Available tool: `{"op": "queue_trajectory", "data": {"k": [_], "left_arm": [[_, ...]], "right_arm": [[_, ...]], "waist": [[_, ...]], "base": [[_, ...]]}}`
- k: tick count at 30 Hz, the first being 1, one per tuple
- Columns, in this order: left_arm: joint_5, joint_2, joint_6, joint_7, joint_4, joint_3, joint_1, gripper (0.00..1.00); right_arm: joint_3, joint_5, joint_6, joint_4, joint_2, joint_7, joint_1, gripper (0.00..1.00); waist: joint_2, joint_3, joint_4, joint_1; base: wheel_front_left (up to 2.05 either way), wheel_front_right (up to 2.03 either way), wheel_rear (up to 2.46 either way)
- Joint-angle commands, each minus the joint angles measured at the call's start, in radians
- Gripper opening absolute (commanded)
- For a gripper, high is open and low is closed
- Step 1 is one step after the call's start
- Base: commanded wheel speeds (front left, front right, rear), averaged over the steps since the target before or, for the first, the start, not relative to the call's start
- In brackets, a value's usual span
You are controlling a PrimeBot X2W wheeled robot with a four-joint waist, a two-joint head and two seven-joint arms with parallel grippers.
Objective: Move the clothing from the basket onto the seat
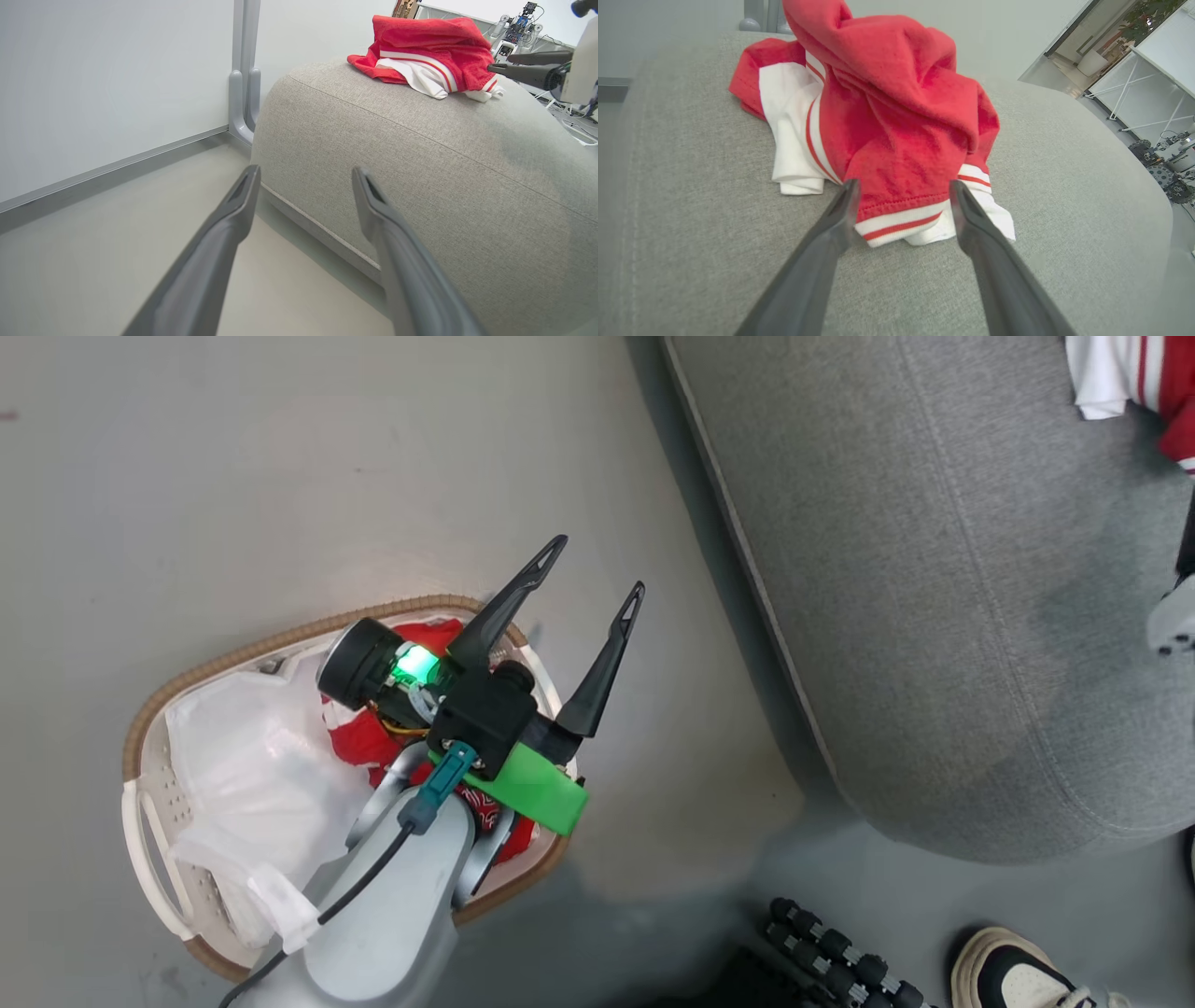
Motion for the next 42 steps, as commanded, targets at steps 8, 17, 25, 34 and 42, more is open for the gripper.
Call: {"op": "queue_trajectory", "data": {"k": [8,17,25,34,42], "left_arm": [[-0.008,-0.012,0.004,0.001,-0.004,0.043,0.068,1.0],[-0.018,-0.03,0.016,0.001,-0.021,0.113,0.138,1.0],[-0.028,-0.037,0.032,0.001,-0.013,0.207,0.193,1.0],[-0.028,-0.043,0.059,0.001,0.005,0.371,0.276,1.0],[-0.008,-0.046,0.06,0.001,0.02,0.454,0.376,1.0]], "right_arm": [[0.06,0.042,-0.001,-0.212,0.023,-0.002,0.153,1.0],[0.145,0.125,-0.001,-0.354,0.065,-0.002,0.22,1.0],[0.239,0.122,-0.001,-0.354,0.091,-0.002,0.241,1.0],[0.291,0.124,-0.001,-0.317,0.118,-0.002,0.303,1.0],[0.279,0.141,-0.001,-0.296,0.148,-0.002,0.408,1.0]], "waist": [[-0.0001,-0.118,0.025,-0.0001],[-0.0001,-0.21,0.109,-0.0001],[-0.0001,-0.309,0.204,-0.0001],[-0.0001,-0.415,0.288,-0.0001],[-0.0001,-0.508,0.335,-0.0001]], "base": [[0.0,0.0,0.0],[0.0,0.0,0.0],[0.0,0.0,0.0],[0.0,0.0,0.0],[0.0,0.0,0.0]]}}
